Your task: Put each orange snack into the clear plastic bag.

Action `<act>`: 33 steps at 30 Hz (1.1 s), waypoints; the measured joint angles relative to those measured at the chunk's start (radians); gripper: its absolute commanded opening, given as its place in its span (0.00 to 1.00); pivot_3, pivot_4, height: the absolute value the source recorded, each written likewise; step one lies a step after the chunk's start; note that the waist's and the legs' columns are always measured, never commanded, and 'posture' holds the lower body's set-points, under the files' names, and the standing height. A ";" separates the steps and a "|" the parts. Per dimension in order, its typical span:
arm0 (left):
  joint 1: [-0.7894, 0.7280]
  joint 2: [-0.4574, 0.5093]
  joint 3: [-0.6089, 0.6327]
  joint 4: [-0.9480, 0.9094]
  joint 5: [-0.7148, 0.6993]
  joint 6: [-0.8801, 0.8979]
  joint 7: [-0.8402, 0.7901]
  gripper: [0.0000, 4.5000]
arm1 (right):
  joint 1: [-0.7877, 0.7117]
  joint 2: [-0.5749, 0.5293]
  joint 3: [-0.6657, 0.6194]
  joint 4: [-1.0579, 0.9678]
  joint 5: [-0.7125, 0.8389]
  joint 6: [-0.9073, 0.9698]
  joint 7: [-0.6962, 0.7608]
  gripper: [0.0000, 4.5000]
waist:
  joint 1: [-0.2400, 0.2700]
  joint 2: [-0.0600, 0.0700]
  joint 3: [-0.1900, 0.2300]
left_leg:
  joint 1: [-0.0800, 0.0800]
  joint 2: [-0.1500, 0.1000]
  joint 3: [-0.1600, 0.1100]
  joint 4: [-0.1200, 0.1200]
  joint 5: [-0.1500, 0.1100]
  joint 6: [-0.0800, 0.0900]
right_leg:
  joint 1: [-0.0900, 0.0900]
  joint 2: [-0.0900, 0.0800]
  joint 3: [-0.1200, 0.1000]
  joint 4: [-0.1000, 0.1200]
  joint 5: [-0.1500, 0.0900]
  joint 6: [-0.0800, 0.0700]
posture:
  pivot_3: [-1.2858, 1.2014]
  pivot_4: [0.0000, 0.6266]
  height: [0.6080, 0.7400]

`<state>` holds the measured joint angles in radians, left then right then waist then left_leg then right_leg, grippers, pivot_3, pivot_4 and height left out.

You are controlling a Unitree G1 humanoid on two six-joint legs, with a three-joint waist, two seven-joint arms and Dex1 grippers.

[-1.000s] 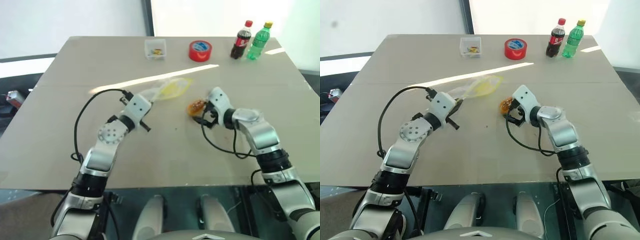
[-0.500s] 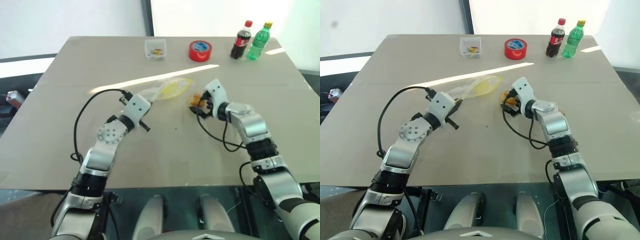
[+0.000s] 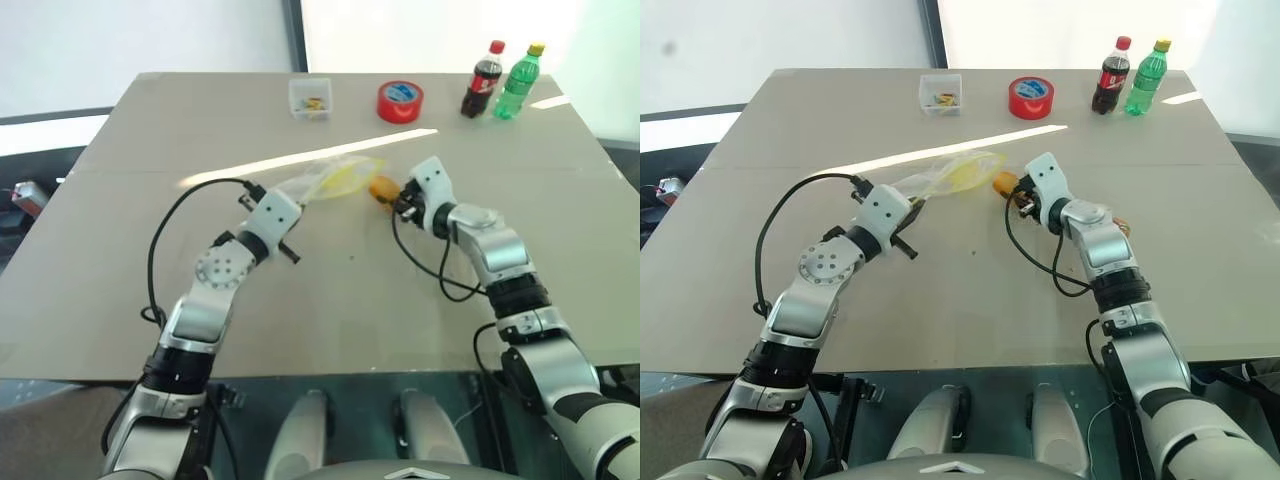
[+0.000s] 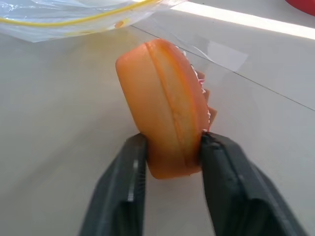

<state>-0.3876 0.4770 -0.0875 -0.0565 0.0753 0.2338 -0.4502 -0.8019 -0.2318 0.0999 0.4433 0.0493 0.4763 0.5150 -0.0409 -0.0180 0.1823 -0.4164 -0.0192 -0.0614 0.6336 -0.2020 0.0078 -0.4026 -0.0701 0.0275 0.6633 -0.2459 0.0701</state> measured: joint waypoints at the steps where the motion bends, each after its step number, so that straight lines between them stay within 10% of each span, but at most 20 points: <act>1: 0.000 0.000 0.000 0.000 0.000 0.000 0.000 0.00 | 0.000 0.000 0.000 0.001 -0.001 -0.004 0.000 0.05 | 0.000 0.000 0.000 | 0.000 0.000 0.000 0.000 0.000 0.000 | 0.000 0.000 0.000 0.000 0.000 0.000 | 0.52 0.24 1.00; 20: 0.000 0.000 0.000 0.028 0.001 -0.002 -0.005 0.00 | 0.032 -0.300 0.123 -0.303 -0.153 -0.212 0.161 0.05 | -0.002 0.000 0.000 | 0.000 0.000 0.002 0.000 0.000 0.000 | 0.000 0.000 0.000 0.000 0.000 0.000 | 0.52 0.24 1.00; 33: -0.014 -0.042 -0.002 0.028 -0.002 -0.023 -0.014 0.00 | -0.045 -0.249 0.281 -0.173 -0.372 -0.542 0.132 0.05 | 0.004 0.000 0.000 | 0.000 0.000 0.001 0.000 0.000 0.000 | 0.000 0.000 0.000 -0.001 0.000 0.000 | 0.52 0.24 1.00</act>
<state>-0.4016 0.4348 -0.0894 -0.0288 0.0735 0.2109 -0.4640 -0.8469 -0.4806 0.3806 0.2698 -0.3227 -0.0654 0.6471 -0.0373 -0.0176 0.1827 -0.4168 -0.0191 -0.0608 0.6336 -0.2020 0.0077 -0.4027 -0.0704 0.0275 0.6626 -0.2460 0.0702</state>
